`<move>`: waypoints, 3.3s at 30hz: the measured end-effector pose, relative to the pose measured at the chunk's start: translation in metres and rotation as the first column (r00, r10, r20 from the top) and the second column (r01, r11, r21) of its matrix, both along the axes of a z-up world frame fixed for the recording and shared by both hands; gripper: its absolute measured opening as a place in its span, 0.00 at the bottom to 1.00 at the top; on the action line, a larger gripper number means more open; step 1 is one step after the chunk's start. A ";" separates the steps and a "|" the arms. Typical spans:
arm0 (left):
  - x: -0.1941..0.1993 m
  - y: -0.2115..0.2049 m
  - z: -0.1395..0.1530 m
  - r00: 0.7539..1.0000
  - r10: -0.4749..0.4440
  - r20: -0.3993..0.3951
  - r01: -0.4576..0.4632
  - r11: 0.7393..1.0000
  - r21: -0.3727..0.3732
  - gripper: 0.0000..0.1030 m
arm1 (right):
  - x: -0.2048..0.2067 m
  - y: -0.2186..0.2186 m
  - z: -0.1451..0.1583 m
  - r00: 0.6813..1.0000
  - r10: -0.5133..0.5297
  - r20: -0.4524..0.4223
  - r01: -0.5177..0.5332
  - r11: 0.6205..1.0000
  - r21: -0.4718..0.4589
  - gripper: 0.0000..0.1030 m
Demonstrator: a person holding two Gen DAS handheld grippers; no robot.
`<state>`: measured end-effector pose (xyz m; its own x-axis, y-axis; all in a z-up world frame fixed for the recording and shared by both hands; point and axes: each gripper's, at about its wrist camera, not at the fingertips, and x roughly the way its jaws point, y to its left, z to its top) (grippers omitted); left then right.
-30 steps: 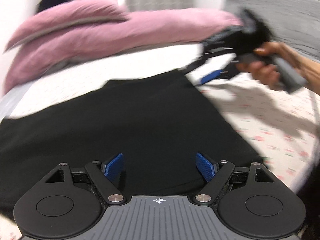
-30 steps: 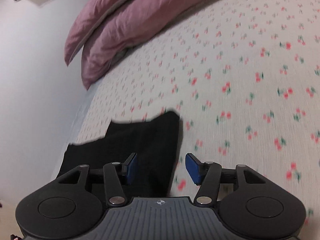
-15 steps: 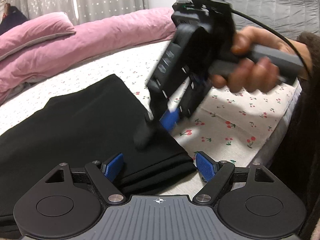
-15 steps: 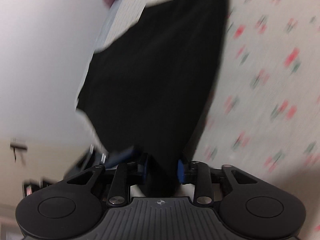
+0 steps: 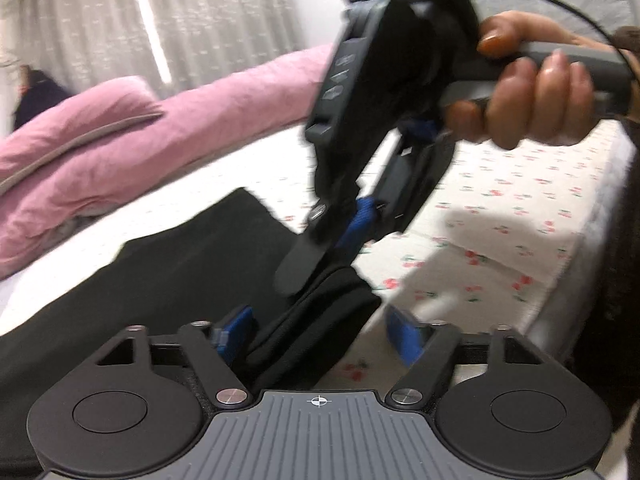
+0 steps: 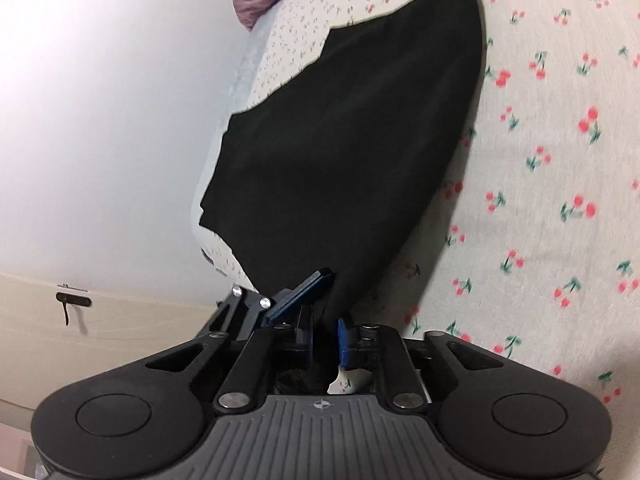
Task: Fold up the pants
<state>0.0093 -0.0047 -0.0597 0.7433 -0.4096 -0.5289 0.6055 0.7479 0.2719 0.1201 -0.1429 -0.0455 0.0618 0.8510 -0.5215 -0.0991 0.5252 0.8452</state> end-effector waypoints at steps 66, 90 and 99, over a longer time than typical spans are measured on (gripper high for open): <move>-0.003 0.094 0.062 0.884 0.367 -0.290 -0.467 0.713 -0.522 0.06 | 0.066 0.035 0.072 0.833 -0.356 0.424 0.417 0.907 -0.059 0.05; 0.006 0.215 0.035 0.753 0.446 -0.484 -0.647 0.637 -0.419 0.51 | 0.087 0.141 0.028 0.881 -0.241 0.406 0.340 0.921 -0.191 0.55; 0.043 0.223 0.055 0.808 0.412 -0.422 -0.572 0.721 -0.391 0.46 | 0.019 0.091 0.017 0.889 -0.131 0.438 0.266 0.927 -0.264 0.67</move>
<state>0.0524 0.2183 -0.0052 0.7589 -0.2834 -0.5863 0.1001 0.9404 -0.3250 0.1387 -0.0521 -0.0284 0.4757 0.5977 -0.6453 -0.2626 0.7967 0.5444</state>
